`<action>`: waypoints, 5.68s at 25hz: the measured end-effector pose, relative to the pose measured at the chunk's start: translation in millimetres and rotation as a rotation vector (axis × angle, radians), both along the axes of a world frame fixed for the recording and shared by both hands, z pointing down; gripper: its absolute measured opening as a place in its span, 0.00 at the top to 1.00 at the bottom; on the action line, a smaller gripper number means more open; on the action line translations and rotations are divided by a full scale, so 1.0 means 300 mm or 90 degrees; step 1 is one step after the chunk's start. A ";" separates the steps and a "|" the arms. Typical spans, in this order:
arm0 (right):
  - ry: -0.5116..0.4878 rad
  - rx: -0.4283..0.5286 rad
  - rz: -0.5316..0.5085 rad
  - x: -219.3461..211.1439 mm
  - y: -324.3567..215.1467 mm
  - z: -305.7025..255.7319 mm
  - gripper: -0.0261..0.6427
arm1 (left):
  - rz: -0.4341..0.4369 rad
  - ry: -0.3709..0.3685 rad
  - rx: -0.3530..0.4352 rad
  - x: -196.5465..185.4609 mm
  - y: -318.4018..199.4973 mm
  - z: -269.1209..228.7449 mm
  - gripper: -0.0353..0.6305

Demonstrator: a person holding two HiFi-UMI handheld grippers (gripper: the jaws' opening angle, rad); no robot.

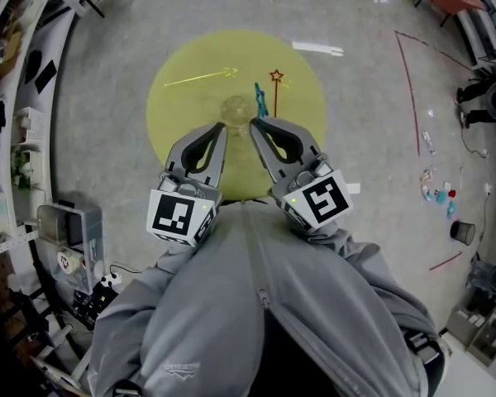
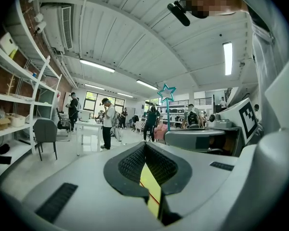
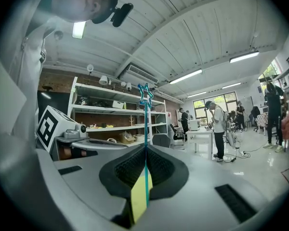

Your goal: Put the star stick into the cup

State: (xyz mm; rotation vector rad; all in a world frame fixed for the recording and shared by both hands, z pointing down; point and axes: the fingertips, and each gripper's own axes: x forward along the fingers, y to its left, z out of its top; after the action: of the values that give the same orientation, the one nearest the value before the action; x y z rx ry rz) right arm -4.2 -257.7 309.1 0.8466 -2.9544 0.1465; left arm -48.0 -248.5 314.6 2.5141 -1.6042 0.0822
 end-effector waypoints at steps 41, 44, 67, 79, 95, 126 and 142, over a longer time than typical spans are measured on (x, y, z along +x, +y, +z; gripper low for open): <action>-0.041 -0.044 0.102 -0.133 -0.249 0.228 0.91 | 0.108 0.023 -0.071 -0.079 -0.201 0.298 0.92; -0.043 -0.050 0.106 -0.134 -0.272 0.270 0.91 | 0.108 0.030 -0.078 -0.081 -0.225 0.348 0.92; -0.058 -0.079 0.152 -0.138 -0.418 0.609 0.91 | 0.098 0.042 -0.118 -0.113 -0.361 0.680 0.92; -0.054 -0.104 0.148 -0.156 -0.448 0.748 0.91 | 0.092 0.037 -0.129 -0.125 -0.387 0.786 0.92; -0.035 -0.147 0.137 -0.164 -0.419 0.832 0.91 | 0.093 0.041 -0.136 -0.104 -0.365 0.820 0.92; 0.034 -0.165 0.207 -0.111 -0.341 0.760 0.91 | 0.102 0.045 -0.112 -0.092 -0.288 0.695 0.92; 0.048 -0.163 0.280 -0.047 -0.269 0.460 0.91 | 0.108 0.001 -0.086 -0.126 -0.235 0.397 0.92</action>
State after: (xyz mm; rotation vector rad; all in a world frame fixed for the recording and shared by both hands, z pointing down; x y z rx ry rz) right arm -18.3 -338.3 447.1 1.4041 -2.5577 0.4874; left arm -85.6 -319.2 433.6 2.5382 -1.3331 0.2021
